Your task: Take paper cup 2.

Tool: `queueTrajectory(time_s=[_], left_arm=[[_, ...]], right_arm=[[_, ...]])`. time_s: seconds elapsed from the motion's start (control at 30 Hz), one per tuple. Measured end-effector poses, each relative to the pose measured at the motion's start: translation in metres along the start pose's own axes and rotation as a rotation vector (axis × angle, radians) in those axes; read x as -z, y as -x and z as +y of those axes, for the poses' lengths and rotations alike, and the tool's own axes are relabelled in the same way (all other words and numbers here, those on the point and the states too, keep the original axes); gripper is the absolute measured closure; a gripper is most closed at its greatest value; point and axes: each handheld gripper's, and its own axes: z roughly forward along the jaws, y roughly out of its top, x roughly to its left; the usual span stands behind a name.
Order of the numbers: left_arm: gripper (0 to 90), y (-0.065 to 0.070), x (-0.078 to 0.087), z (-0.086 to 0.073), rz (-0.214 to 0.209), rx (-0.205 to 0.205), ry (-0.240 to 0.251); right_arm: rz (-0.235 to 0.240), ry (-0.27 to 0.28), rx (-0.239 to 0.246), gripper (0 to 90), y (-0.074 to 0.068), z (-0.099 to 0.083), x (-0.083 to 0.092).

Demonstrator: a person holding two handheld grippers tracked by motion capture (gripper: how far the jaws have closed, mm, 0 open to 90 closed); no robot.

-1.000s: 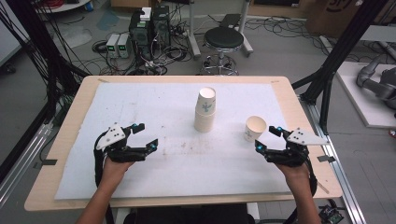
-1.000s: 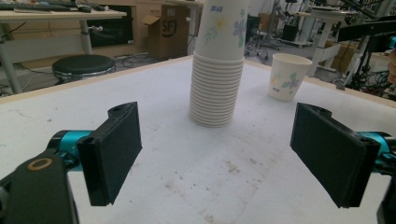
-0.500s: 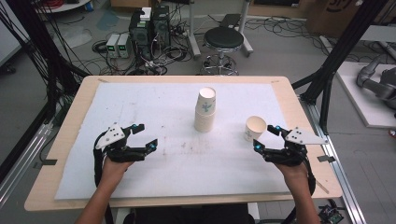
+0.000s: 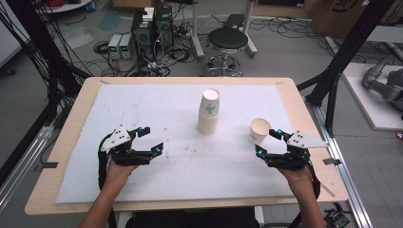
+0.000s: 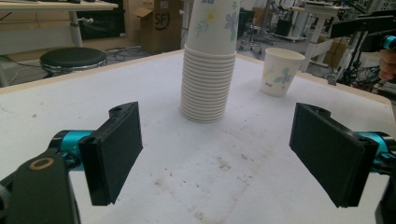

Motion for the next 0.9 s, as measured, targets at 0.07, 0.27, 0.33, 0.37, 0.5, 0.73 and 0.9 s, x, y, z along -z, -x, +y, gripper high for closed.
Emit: queueTrajectory(time_s=[0.07, 0.27, 0.33, 0.37, 0.5, 0.73, 0.9], left_arm=[[17.0, 0.000, -0.002, 0.005, -0.010, -0.006, 0.003], [16.9, -0.002, -0.016, 0.022, -0.036, -0.008, -0.023], [16.9, -0.003, -0.022, 0.030, -0.034, -0.019, -0.026], [16.9, -0.004, -0.026, 0.034, -0.036, -0.024, -0.028], [16.6, -0.007, -0.041, 0.052, -0.059, -0.042, -0.034], [16.2, -0.011, -0.073, 0.077, -0.097, -0.062, -0.073], [16.2, -0.010, -0.095, 0.092, -0.119, -0.069, -0.084]], right_arm=[[0.003, -0.001, -0.004, 20.1, 0.000, 0.000, 0.000], [0.009, -0.010, -0.007, 20.1, 0.000, 0.001, -0.002], [0.011, -0.014, -0.011, 20.1, 0.000, 0.001, -0.002], [0.014, -0.014, -0.005, 20.1, 0.000, 0.001, -0.003], [0.018, -0.019, 0.000, 20.1, -0.001, 0.001, -0.005], [0.024, -0.026, -0.005, 20.1, -0.001, -0.001, -0.005], [0.024, -0.027, -0.006, 20.1, -0.001, -0.002, -0.006]])
